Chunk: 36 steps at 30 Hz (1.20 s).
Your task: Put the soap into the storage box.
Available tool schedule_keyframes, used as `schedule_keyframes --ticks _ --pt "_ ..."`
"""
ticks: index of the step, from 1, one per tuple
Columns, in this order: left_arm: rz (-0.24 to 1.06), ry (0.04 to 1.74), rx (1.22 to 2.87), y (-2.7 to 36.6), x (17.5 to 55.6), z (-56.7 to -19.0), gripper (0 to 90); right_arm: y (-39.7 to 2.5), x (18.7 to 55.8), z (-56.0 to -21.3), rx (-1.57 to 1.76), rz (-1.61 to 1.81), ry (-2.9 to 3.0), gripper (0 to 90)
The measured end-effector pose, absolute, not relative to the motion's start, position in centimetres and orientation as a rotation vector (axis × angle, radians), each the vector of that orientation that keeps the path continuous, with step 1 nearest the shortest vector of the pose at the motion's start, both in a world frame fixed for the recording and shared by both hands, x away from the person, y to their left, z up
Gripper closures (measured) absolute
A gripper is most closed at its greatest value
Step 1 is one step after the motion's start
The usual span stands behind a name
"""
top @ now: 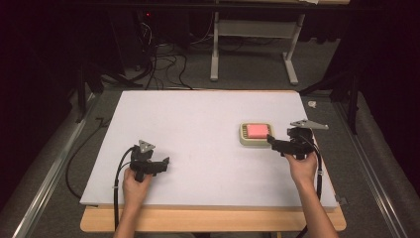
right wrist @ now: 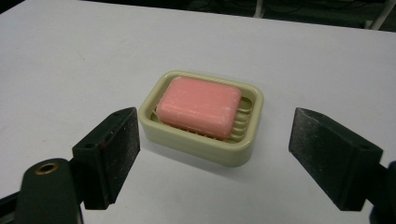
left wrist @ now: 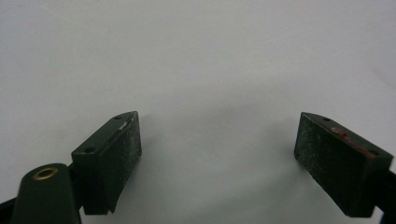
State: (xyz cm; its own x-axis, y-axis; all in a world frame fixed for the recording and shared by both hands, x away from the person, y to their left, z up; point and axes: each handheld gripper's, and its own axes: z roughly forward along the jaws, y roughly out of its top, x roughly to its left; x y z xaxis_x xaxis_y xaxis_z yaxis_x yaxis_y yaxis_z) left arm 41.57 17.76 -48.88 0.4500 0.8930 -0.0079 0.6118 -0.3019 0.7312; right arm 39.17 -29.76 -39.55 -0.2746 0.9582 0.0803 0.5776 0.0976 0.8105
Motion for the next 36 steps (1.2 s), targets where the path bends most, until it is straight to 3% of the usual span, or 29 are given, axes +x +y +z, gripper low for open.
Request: schedule_keyframes --ticks 36 --pt "0.536 1.254 2.030 17.8 41.6 -48.9 15.4 -32.0 33.9 -41.2 1.513 1.146 1.863 17.5"
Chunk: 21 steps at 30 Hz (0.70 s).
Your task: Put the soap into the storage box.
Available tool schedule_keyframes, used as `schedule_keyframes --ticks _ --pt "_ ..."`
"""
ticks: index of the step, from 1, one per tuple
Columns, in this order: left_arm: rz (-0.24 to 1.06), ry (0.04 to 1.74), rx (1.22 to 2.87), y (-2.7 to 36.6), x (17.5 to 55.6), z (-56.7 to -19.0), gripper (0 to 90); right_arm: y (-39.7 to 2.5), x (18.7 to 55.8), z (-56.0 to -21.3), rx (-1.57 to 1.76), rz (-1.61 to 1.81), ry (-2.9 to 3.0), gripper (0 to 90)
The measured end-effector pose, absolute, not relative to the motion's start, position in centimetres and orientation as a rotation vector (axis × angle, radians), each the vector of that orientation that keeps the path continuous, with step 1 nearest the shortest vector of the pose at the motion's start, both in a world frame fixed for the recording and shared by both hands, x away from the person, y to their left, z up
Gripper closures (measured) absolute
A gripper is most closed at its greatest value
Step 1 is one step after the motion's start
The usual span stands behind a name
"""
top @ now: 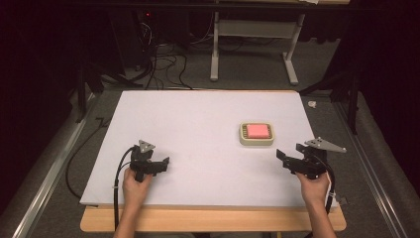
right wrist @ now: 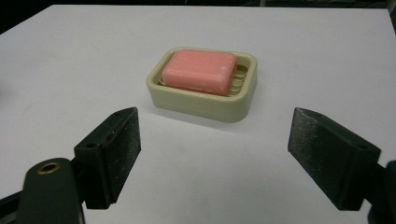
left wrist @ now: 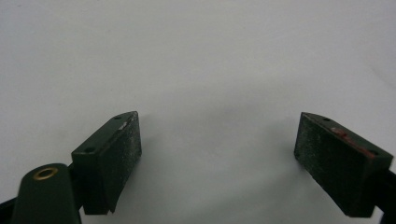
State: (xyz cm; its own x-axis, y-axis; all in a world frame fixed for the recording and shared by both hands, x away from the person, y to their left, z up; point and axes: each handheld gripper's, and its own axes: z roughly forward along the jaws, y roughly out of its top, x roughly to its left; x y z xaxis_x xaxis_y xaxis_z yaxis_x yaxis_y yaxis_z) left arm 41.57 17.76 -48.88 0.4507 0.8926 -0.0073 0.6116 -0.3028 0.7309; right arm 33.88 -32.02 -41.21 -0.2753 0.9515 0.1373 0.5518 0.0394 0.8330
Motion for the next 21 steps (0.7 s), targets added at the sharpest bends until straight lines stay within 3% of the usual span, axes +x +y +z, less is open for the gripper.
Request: schedule_keyframes --ticks 21 --pt "0.535 1.254 2.029 17.8 41.6 -48.9 15.4 -30.6 32.9 -43.8 1.503 1.160 1.927 19.4"
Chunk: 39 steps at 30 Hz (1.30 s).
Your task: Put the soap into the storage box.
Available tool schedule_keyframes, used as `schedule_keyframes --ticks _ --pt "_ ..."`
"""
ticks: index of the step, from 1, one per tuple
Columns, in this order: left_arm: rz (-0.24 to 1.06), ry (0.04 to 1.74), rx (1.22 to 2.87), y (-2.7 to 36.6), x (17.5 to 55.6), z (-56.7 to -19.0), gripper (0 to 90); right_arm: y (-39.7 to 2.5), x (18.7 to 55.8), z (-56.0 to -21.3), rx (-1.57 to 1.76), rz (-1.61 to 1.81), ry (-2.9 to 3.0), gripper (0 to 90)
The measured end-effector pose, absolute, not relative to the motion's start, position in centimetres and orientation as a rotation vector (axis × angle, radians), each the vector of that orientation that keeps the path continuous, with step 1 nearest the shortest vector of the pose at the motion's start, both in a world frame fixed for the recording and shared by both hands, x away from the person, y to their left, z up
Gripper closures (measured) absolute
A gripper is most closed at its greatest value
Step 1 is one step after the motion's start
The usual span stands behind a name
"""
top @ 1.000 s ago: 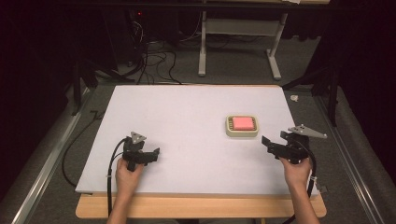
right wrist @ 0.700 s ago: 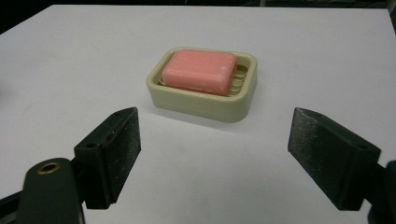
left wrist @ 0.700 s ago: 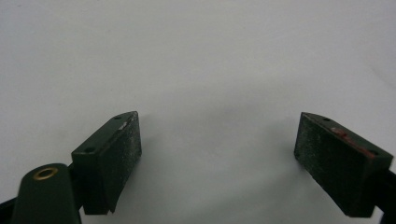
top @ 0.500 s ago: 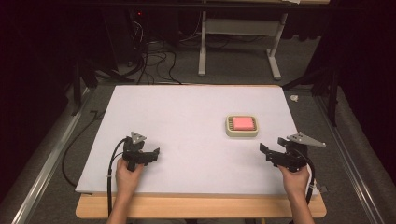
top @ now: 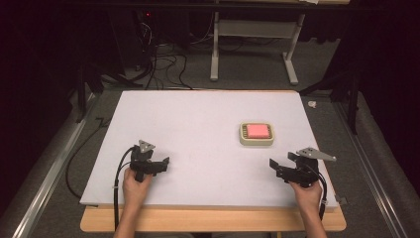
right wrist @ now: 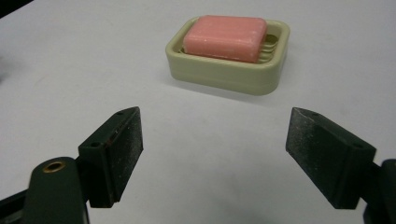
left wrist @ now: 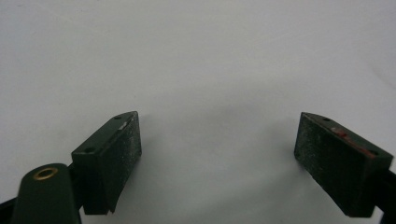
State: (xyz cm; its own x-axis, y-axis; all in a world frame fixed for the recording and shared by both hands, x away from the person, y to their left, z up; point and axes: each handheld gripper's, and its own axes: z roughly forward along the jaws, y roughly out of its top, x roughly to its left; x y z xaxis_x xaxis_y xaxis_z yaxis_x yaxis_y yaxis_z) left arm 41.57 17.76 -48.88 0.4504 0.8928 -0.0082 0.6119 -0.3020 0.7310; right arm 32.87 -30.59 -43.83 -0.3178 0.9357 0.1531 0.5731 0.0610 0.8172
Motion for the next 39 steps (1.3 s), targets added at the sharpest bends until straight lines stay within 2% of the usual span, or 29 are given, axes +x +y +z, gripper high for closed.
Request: schedule_keyframes --ticks 16,39 --pt "0.536 1.254 2.030 17.8 41.6 -48.9 15.4 -28.0 33.6 -45.8 1.467 1.140 2.012 22.2" --pt "0.535 1.254 2.030 17.8 41.6 -48.9 15.4 -26.8 35.2 -48.1 1.509 0.957 2.064 23.4"
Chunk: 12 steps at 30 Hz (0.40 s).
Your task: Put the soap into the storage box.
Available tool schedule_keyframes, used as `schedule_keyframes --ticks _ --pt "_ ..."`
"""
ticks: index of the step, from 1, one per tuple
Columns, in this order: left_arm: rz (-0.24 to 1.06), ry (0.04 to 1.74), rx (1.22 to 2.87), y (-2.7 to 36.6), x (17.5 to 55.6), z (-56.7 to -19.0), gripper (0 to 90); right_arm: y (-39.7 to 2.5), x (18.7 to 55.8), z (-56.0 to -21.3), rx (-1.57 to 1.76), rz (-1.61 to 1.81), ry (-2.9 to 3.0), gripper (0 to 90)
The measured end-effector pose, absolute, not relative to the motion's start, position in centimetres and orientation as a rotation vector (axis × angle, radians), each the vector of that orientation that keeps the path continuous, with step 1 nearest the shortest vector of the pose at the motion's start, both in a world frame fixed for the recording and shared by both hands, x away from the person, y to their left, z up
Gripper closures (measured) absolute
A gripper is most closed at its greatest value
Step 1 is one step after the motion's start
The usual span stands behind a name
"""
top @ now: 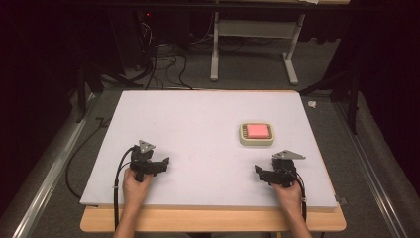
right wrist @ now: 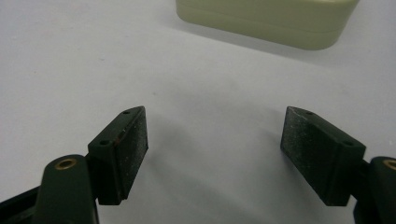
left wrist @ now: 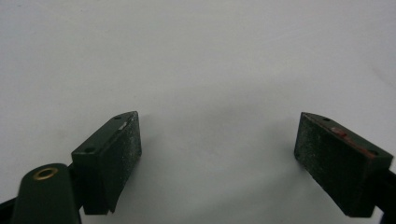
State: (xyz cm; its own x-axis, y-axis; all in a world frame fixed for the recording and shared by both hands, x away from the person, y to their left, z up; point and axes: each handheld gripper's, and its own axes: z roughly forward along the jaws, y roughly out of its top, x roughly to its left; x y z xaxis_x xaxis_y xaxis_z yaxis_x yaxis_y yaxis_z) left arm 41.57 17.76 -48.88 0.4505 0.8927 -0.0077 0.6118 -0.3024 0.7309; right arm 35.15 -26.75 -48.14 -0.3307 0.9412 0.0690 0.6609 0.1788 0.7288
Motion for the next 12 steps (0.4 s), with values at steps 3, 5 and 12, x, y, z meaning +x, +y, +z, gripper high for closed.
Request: schedule_keyframes --ticks 3,5,12 --pt "0.535 1.254 2.030 17.76 41.57 -48.88 15.4 -26.49 35.18 -48.21 1.496 0.923 2.068 22.9" --pt "0.535 1.254 2.030 17.76 41.57 -48.88 15.4 -26.04 35.14 -48.27 1.472 0.876 2.076 21.2" --pt "0.536 1.254 2.030 17.76 41.56 -48.88 15.4 -25.84 35.13 -48.32 1.456 0.862 2.086 20.8"
